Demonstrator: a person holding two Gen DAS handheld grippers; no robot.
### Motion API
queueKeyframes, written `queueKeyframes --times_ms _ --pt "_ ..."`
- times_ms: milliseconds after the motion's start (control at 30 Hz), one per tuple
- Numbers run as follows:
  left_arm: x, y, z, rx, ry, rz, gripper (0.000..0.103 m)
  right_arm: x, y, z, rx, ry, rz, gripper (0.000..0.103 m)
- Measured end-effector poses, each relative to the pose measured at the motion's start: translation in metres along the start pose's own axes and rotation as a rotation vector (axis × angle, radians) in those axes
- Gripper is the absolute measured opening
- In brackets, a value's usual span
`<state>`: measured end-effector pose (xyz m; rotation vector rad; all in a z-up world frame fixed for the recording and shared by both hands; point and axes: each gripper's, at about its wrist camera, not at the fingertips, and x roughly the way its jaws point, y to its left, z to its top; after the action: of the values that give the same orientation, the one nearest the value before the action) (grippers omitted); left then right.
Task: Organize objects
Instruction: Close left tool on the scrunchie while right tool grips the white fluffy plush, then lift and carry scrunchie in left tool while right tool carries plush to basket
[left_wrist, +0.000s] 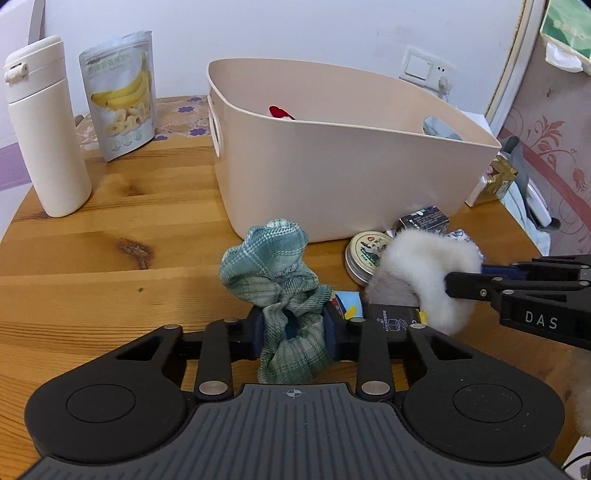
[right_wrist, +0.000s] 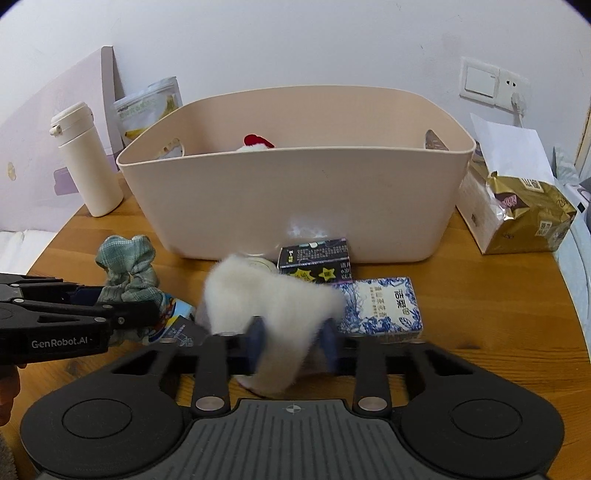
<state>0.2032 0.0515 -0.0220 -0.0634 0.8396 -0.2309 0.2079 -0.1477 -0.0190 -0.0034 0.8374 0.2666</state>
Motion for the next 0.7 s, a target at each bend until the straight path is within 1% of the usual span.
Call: queueKeyframes --times_ms 67,100,133,433,700 --pt "-0.002 0.0 0.0 -0.006 -0.001 -0.003 0.024 -0.002 0.0 -0.001 -0.002 -0.003 0.005 0.013" --pt "-0.003 0.0 0.0 -0.007 -0.001 -0.003 0.023 -0.003 0.0 -0.002 -0.005 -0.005 0.006 0.011" --pt "-0.003 0.0 0.0 -0.005 -0.002 -0.003 0.023 -0.004 0.0 -0.002 -0.005 -0.008 0.01 0.005" --pt "-0.015 0.0 -0.003 -0.014 -0.016 0.011 0.021 -0.02 0.005 -0.003 -0.021 -0.05 0.022 0.004" --pt "-0.033 0.002 -0.001 -0.015 -0.054 0.019 0.021 -0.042 0.001 -0.002 -0.015 -0.103 0.017 0.004"
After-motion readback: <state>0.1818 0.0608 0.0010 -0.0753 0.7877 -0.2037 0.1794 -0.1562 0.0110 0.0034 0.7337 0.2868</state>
